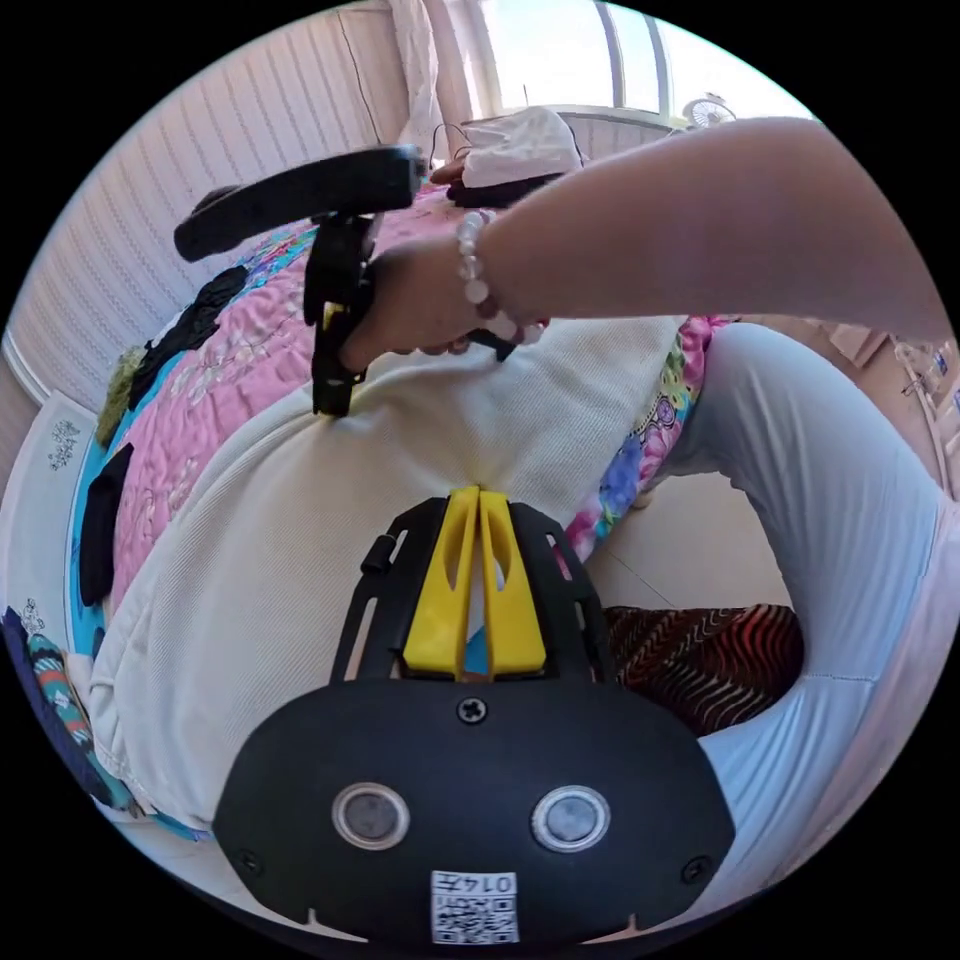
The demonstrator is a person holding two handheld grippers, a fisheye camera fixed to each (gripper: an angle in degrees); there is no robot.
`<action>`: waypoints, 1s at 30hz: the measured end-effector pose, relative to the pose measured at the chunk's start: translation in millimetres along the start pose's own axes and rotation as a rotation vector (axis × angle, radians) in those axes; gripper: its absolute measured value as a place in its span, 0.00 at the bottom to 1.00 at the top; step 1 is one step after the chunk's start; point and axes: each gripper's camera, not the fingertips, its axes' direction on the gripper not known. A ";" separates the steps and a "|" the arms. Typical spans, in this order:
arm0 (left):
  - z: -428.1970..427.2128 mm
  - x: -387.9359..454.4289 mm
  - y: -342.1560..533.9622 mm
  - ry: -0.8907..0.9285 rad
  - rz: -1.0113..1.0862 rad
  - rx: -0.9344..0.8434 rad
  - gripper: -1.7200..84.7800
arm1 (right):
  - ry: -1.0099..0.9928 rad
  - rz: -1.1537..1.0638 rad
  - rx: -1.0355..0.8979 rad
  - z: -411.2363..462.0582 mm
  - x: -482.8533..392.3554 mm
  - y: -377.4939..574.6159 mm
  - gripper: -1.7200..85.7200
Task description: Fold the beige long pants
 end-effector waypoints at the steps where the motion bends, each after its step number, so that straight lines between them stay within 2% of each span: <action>1: -1.4 1.0 -1.1 0.020 -0.003 -0.005 0.01 | 0.028 -0.035 -0.037 4.5 -7.2 -2.8 0.01; 4: -4.5 10.7 1.2 0.059 -0.024 0.049 0.01 | 0.049 -0.132 -0.149 3.6 -16.9 -13.7 0.01; 7: 35.1 21.3 -1.3 0.079 -0.040 -0.042 0.01 | -0.047 -0.042 -0.048 -3.0 -2.8 -17.2 0.01; 9: 52.8 29.3 -5.4 0.064 -0.032 -0.021 0.01 | -0.105 -0.015 -0.149 34.7 0.7 -16.0 0.01; 13: 58.6 35.7 -15.8 0.093 -0.021 -0.034 0.01 | -0.227 0.129 -0.044 54.6 20.6 17.7 0.01; 16: 49.6 41.0 -18.7 0.120 -0.044 0.008 0.01 | -0.405 0.277 0.167 43.8 46.8 85.5 0.01; 18: 44.5 45.4 -20.9 0.139 -0.057 0.045 0.01 | -0.448 0.410 0.361 24.8 61.9 155.7 0.01; 20: 43.9 48.0 -27.9 0.167 -0.067 0.069 0.01 | -0.395 0.652 0.568 3.0 76.0 269.7 0.02; 21: 45.0 49.4 -36.2 0.193 -0.075 0.090 0.01 | -0.364 0.725 0.596 0.0 78.5 299.0 0.02; 23: 49.3 52.2 -54.8 0.220 -0.084 0.123 0.01 | -0.177 1.062 0.685 -5.1 81.1 413.1 0.02; 25: 54.7 56.8 -80.0 0.222 -0.079 0.143 0.01 | -0.033 1.255 0.784 -3.9 73.9 486.4 0.03; 28: 63.2 72.3 -133.7 0.219 -0.013 0.146 0.02 | 0.103 1.447 0.939 11.9 61.0 571.6 0.07; 30: 73.1 87.6 -179.7 0.227 0.036 0.145 0.06 | 0.128 1.559 0.914 28.1 58.8 604.9 0.11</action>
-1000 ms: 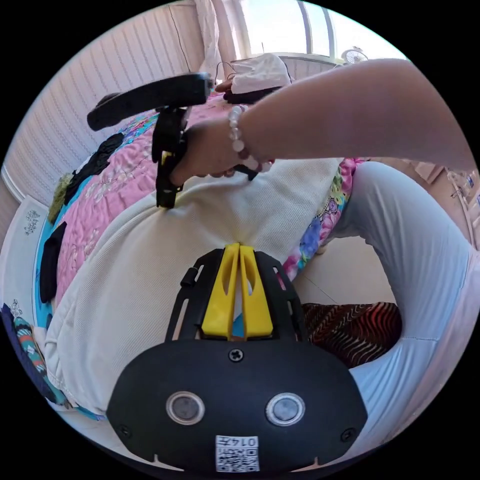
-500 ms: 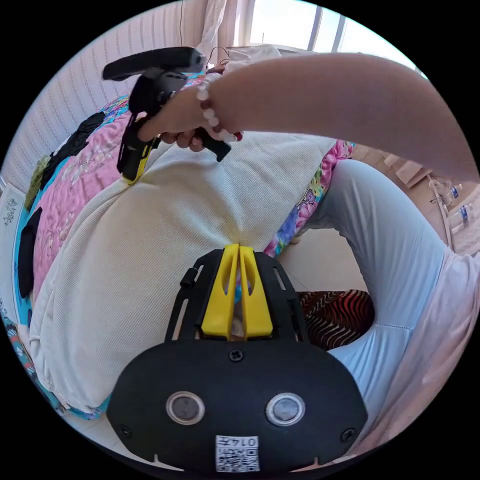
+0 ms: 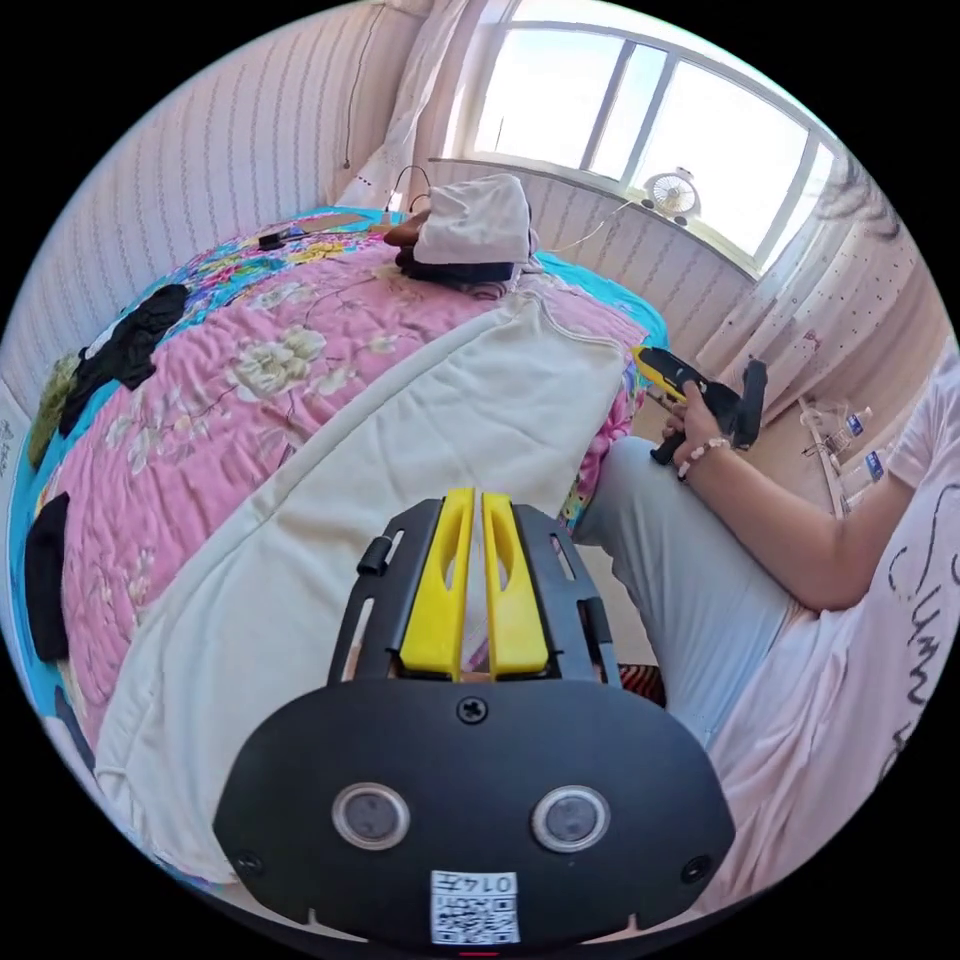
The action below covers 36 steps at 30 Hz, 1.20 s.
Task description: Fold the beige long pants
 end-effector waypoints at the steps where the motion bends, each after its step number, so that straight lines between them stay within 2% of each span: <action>1: 6.0 2.7 -11.2 0.004 0.012 -0.004 0.07 | -0.028 0.081 -0.002 -1.2 24.4 2.3 0.14; 5: 57.2 20.4 -91.4 0.051 0.092 -0.024 0.11 | -0.120 0.169 -0.102 5.0 81.7 5.1 0.18; 10: 130.3 39.0 -189.5 0.046 0.175 -0.044 0.12 | -0.208 0.174 -0.215 4.9 123.5 11.5 0.17; 14: 214.2 64.5 -263.2 -0.041 0.249 -0.204 0.12 | -0.187 0.185 -0.311 15.0 151.6 19.8 0.16; 18: 278.2 88.6 -310.1 -0.137 0.305 -0.257 0.12 | -0.204 0.196 -0.300 11.3 175.0 24.8 0.16; 23: 333.0 100.6 -334.3 -0.093 0.314 -0.334 0.15 | -0.210 0.144 -0.405 19.6 191.8 28.8 0.15; 27: 356.3 102.8 -343.2 -0.072 0.290 -0.310 0.16 | -0.253 0.119 -0.292 1.2 205.9 27.9 0.10; 31: 377.5 106.9 -350.0 -0.108 0.306 -0.313 0.17 | -0.288 0.108 -0.521 43.4 215.2 33.3 0.09; 36: 396.3 119.5 -360.5 -0.150 0.336 -0.292 0.18 | -0.304 0.151 -0.395 30.1 239.3 32.4 0.08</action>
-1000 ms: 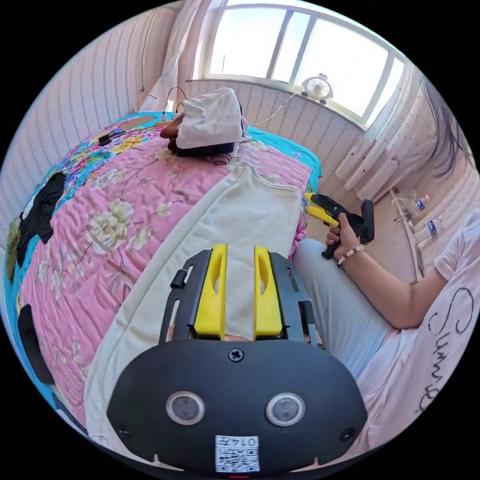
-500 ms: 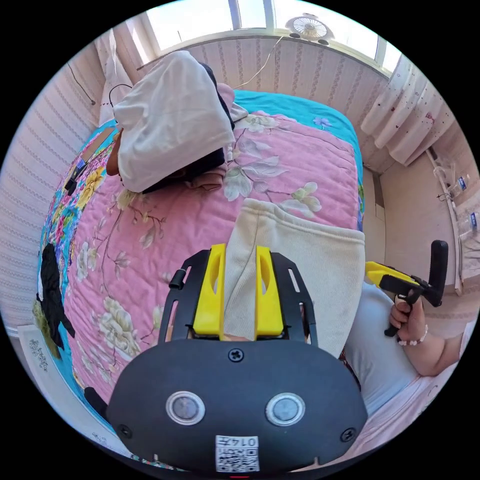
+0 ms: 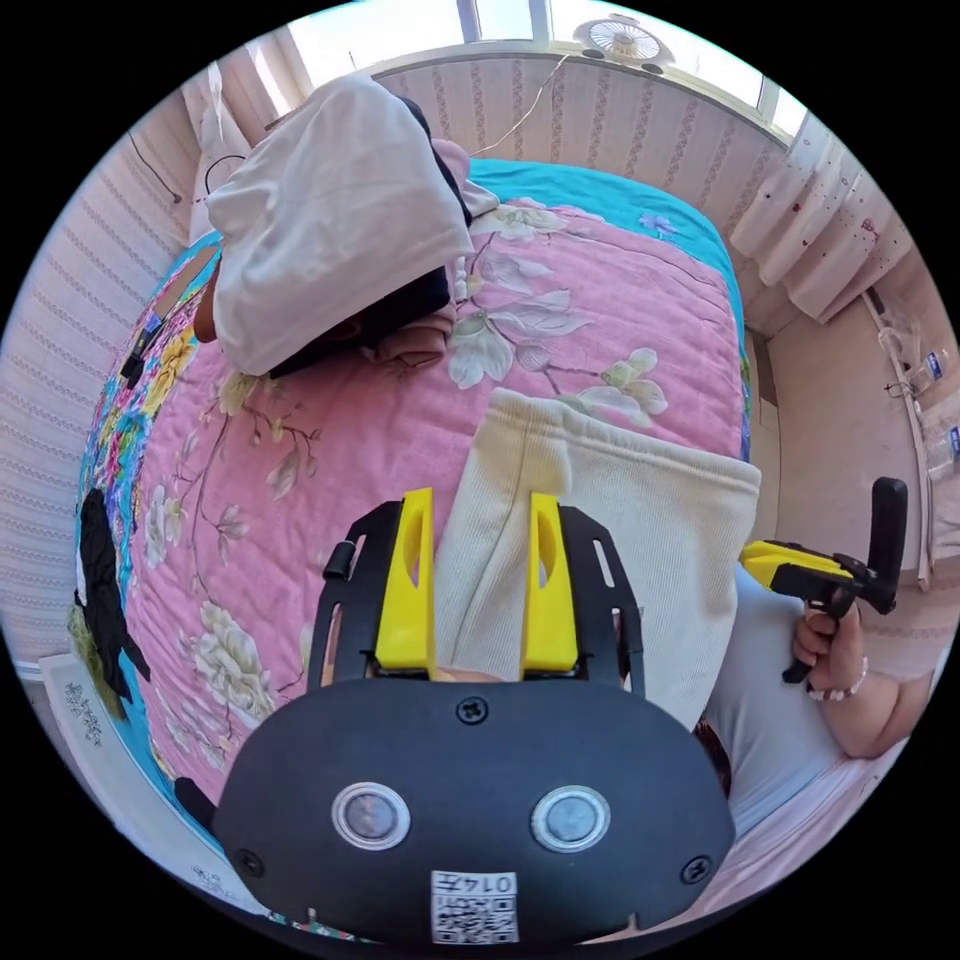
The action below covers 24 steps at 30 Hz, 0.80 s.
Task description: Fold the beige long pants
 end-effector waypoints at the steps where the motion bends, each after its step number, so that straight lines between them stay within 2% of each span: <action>1: 0.0 1.0 -1.6 -0.007 0.006 0.003 0.18 | -0.003 -0.008 0.010 -1.6 1.6 0.2 0.09; 6: 8.3 3.8 -14.7 0.001 0.011 0.011 0.18 | -0.025 -0.023 0.034 -8.3 8.3 -1.8 0.13; 9: 3.8 6.1 -20.9 0.022 0.010 0.050 0.18 | 0.095 -0.098 0.158 -26.3 -5.5 -0.4 0.18; 11: 4.9 9.7 -25.5 -0.007 0.033 0.067 0.18 | 0.150 -0.118 0.093 -17.0 -7.3 -10.1 0.20; 13: 14.5 11.2 -31.3 -0.019 0.048 0.051 0.18 | 0.095 -0.064 -0.020 3.1 4.1 -18.0 0.21; 17: 58.1 8.1 -40.0 0.031 0.005 -0.034 0.20 | 0.135 -0.044 -0.008 7.9 6.3 -26.1 0.18; 20: 67.3 3.6 -37.7 0.094 -0.060 -0.019 0.19 | 0.093 -0.065 0.049 -3.7 3.9 -24.6 0.15; 24: 53.4 7.6 -34.8 0.029 -0.004 0.017 0.19 | 0.072 -0.091 0.033 -9.4 -1.6 -28.0 0.13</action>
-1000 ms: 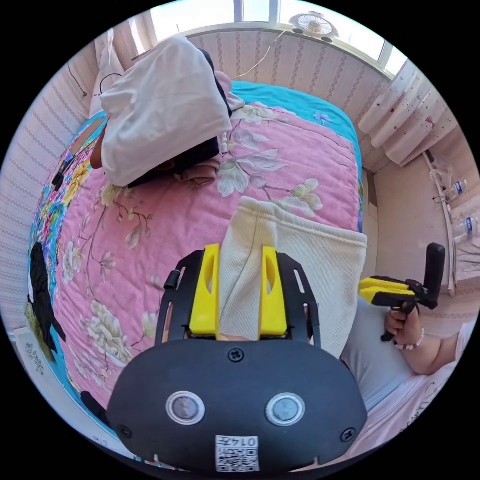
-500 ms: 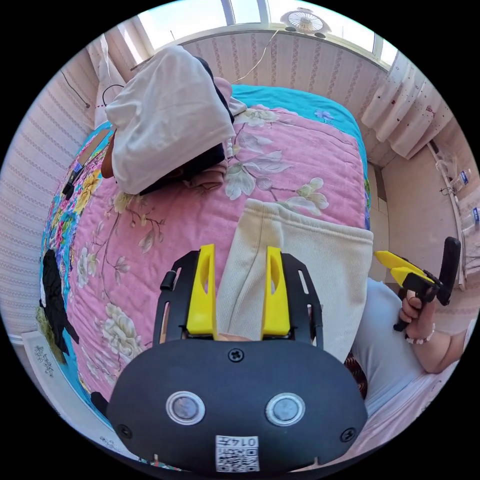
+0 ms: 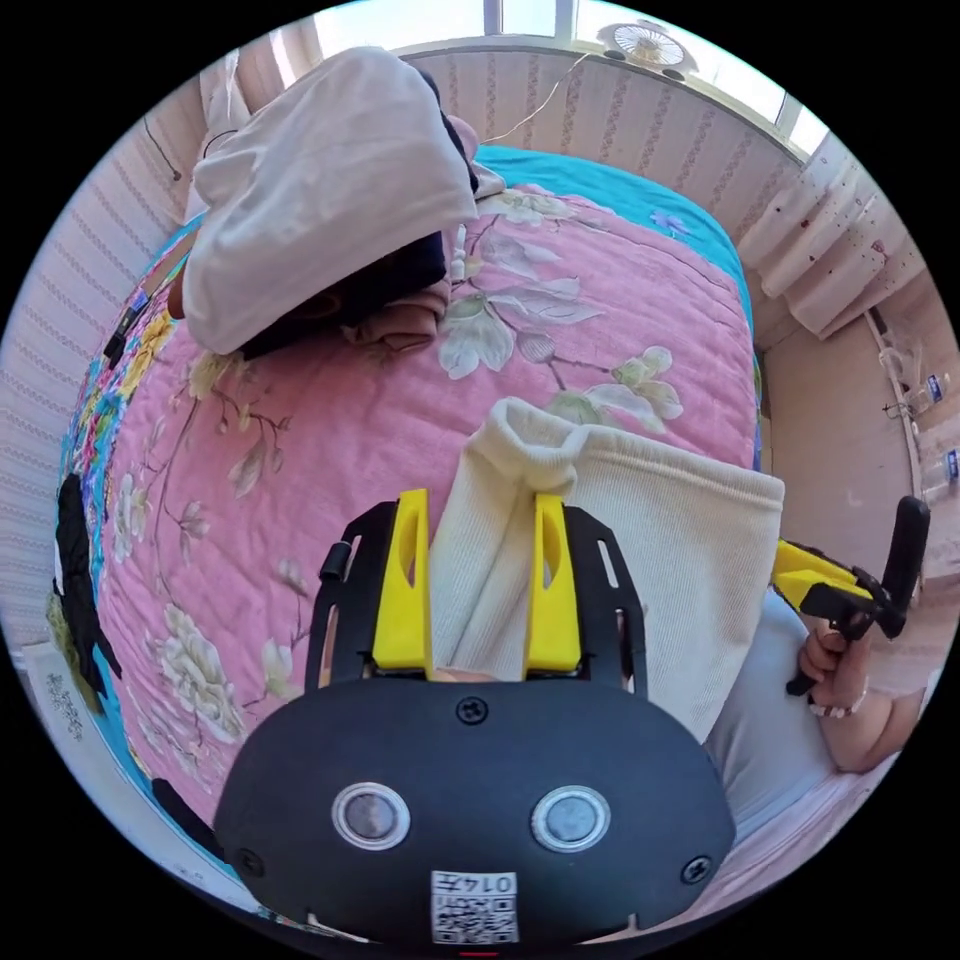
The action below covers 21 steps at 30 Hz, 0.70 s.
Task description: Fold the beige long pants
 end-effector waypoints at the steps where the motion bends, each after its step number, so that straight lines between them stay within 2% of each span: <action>1: -2.3 0.9 0.4 -0.011 0.012 0.006 0.19 | -0.015 -0.012 -0.050 4.4 -2.1 -4.7 0.13; 4: 2.4 5.4 2.4 -0.024 0.051 -0.010 0.18 | 0.052 -0.034 -0.204 25.9 -12.8 -17.3 0.17; 6: 9.7 8.8 10.7 0.045 0.053 0.015 0.15 | 0.105 -0.039 -0.269 41.6 -18.9 -22.8 0.18; 12: -2.1 11.4 34.8 -0.016 0.041 0.094 0.13 | 0.088 -0.065 -0.197 41.5 -35.8 -31.1 0.13; 15: -7.6 2.6 40.3 0.031 0.034 0.074 0.13 | 0.013 -0.082 -0.166 35.2 -42.2 -33.6 0.08; 21: -23.0 -12.7 56.3 0.083 0.036 0.043 0.09 | -0.036 -0.086 -0.145 31.1 -61.2 -40.0 0.07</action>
